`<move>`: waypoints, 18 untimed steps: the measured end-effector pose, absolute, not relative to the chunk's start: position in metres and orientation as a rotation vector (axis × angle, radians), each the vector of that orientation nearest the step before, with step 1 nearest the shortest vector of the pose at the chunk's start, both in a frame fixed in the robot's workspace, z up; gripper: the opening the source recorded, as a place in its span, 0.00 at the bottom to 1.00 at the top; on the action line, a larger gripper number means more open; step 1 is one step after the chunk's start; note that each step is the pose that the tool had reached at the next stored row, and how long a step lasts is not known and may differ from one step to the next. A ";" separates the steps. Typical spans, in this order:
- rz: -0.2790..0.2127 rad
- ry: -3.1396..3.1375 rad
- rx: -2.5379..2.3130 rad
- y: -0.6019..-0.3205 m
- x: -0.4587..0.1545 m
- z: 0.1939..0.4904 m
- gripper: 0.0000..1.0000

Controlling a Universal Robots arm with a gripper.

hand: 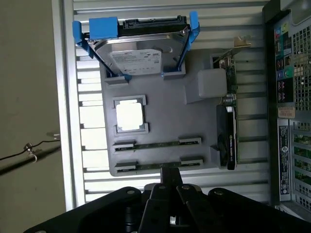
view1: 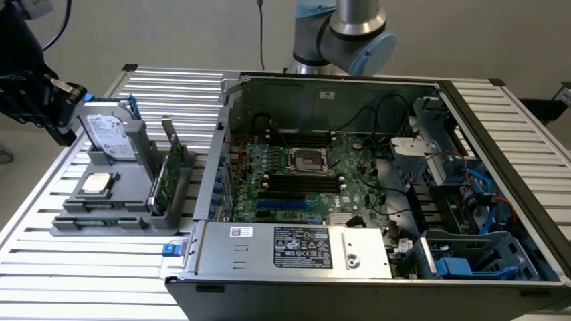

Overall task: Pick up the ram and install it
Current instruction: 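Pick up the ram and move it above insertion slot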

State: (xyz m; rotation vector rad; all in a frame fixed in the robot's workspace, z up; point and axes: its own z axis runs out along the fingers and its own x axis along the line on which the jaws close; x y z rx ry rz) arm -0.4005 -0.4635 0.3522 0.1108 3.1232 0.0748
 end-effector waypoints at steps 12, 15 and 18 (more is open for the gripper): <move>0.076 3.129 -0.056 -0.464 -0.402 0.348 0.11; 0.077 3.128 -0.141 -0.464 -0.402 0.347 0.11; 0.077 3.124 -0.226 -0.464 -0.402 0.346 0.11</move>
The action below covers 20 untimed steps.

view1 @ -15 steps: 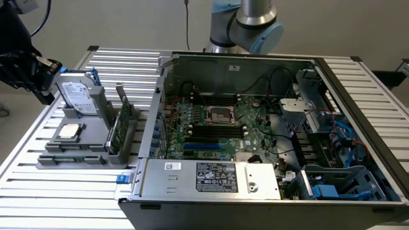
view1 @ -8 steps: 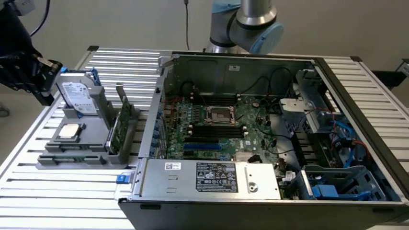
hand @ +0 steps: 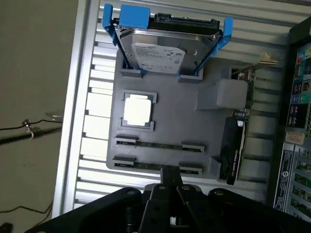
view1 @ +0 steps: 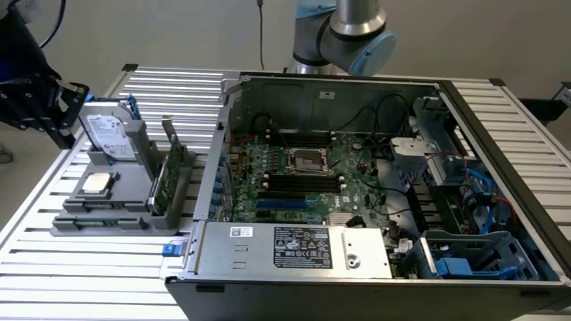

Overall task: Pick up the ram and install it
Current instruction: 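Pick up the ram and move it above insertion slot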

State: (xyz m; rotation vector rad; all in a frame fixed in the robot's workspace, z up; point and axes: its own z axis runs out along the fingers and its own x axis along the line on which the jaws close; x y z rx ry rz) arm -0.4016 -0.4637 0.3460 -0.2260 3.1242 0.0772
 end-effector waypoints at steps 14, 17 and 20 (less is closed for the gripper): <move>0.078 3.076 -0.623 -0.464 -0.402 0.341 0.11; 0.078 3.059 -0.707 -0.464 -0.402 0.340 0.11; 0.078 3.041 -0.789 -0.464 -0.402 0.338 0.11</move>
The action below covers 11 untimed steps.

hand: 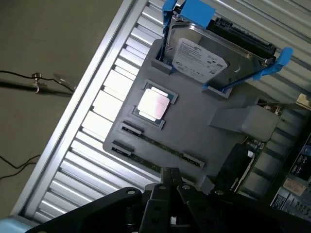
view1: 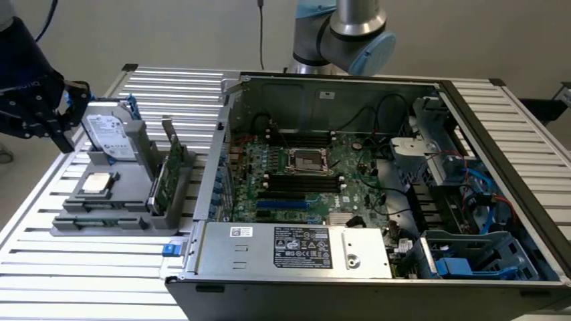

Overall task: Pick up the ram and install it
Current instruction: 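Pick up the ram and move it above insertion slot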

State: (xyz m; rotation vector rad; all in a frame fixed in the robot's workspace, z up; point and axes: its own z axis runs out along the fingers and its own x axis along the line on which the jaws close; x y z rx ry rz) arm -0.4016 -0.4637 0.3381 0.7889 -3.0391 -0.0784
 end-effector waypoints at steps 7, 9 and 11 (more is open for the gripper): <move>-0.078 -2.979 0.981 -0.464 -0.402 0.334 0.11; -0.078 -2.960 1.035 -0.464 -0.402 0.333 0.11; -0.078 -2.940 1.088 -0.464 -0.402 0.332 0.11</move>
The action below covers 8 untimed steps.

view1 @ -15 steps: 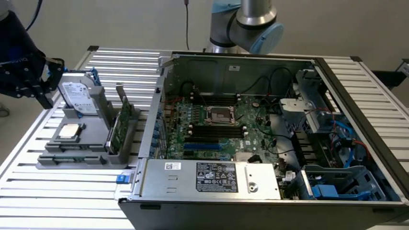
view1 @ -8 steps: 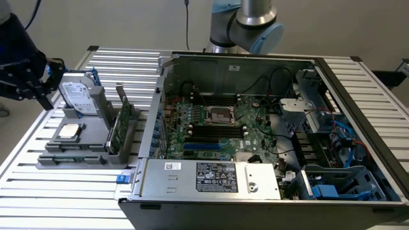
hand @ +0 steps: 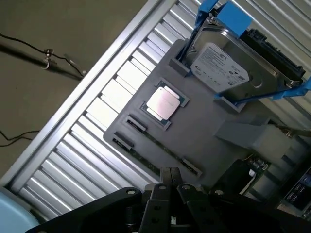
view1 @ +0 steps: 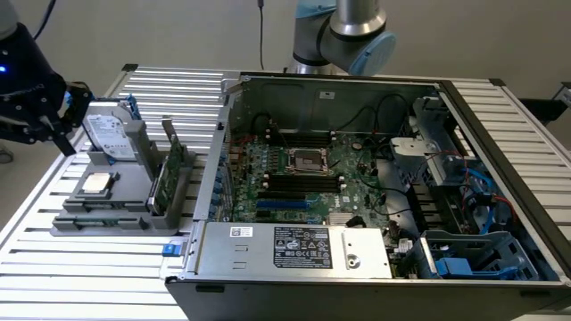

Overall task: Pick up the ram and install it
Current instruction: 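Pick up the ram and move it above insertion slot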

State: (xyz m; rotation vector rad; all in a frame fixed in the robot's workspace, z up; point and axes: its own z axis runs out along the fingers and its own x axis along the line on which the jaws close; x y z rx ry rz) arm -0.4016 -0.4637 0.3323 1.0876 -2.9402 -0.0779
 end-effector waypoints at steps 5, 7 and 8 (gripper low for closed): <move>-0.077 -2.885 1.220 -0.464 -0.402 0.329 0.11; -0.077 -2.862 1.271 -0.464 -0.402 0.328 0.11; -0.077 -2.850 1.297 -0.464 -0.402 0.327 0.11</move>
